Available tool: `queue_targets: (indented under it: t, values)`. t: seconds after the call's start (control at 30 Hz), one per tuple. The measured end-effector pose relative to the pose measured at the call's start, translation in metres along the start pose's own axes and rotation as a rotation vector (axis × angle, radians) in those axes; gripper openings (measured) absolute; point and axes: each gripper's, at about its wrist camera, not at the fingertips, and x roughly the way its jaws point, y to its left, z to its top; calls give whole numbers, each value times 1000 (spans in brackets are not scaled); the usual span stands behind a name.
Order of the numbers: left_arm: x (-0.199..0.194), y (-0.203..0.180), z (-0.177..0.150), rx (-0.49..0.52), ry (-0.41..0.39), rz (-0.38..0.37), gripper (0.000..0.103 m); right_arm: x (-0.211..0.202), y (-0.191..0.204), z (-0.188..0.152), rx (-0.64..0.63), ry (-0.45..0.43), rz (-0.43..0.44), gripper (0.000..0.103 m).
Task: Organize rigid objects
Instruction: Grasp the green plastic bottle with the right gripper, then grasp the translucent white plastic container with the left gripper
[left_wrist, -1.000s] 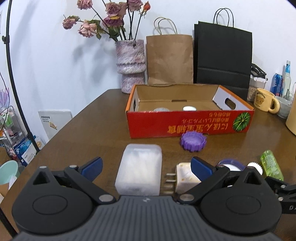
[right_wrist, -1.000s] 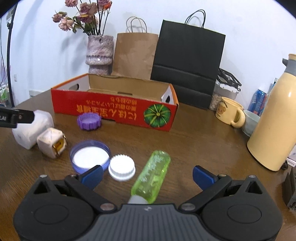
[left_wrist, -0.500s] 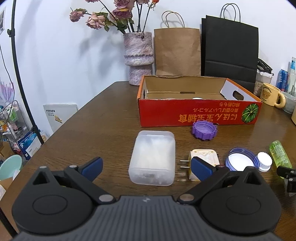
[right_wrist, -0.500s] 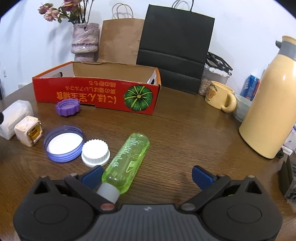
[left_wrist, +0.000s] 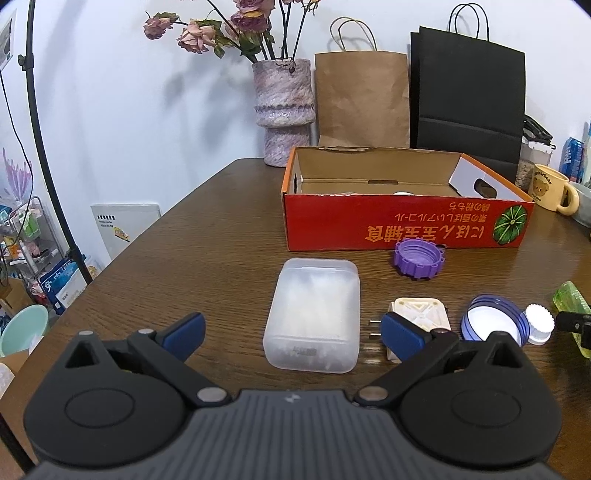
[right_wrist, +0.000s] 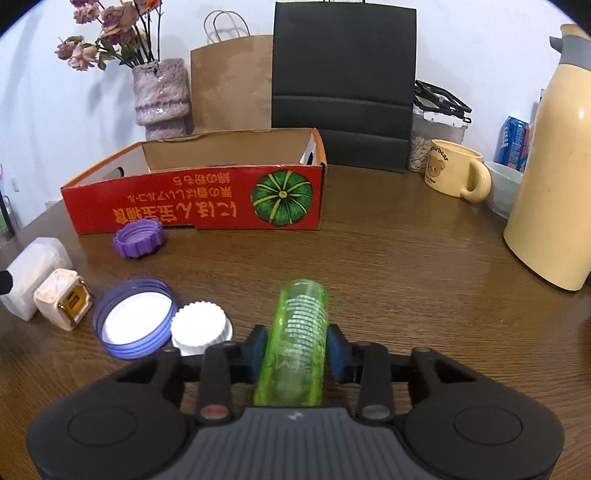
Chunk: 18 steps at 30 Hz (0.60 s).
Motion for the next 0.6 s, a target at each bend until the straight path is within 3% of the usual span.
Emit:
queue_targets:
  t: [0.6]
  values:
    - [30, -3, 6, 5, 24, 11, 103, -21, 10, -10, -30, -138, -12, 31]
